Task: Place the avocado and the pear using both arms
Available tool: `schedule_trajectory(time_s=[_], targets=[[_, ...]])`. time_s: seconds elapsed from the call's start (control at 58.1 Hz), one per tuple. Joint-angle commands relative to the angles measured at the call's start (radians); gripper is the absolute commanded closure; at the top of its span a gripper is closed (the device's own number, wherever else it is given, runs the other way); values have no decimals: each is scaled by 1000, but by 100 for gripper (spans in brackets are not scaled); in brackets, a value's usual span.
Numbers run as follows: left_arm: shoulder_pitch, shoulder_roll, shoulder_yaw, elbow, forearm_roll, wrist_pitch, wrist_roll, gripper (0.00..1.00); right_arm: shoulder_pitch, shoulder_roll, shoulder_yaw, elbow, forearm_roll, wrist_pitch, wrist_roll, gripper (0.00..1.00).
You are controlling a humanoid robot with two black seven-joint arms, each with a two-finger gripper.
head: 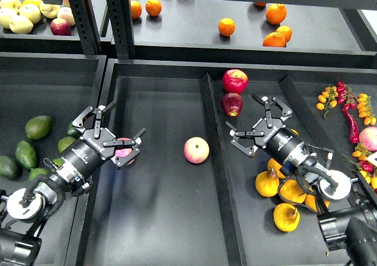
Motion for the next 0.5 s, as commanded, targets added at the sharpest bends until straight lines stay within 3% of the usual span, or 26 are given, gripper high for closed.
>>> schedule_trajectory(time_s=[0.0, 0.482], targets=[[2, 0, -14, 2, 0, 0, 0, 1, -56, 10, 1, 9, 20, 12, 0, 1], [11, 0, 3, 93, -43, 0, 0, 1, -162, 10, -11, 51, 164, 49, 0, 1]])
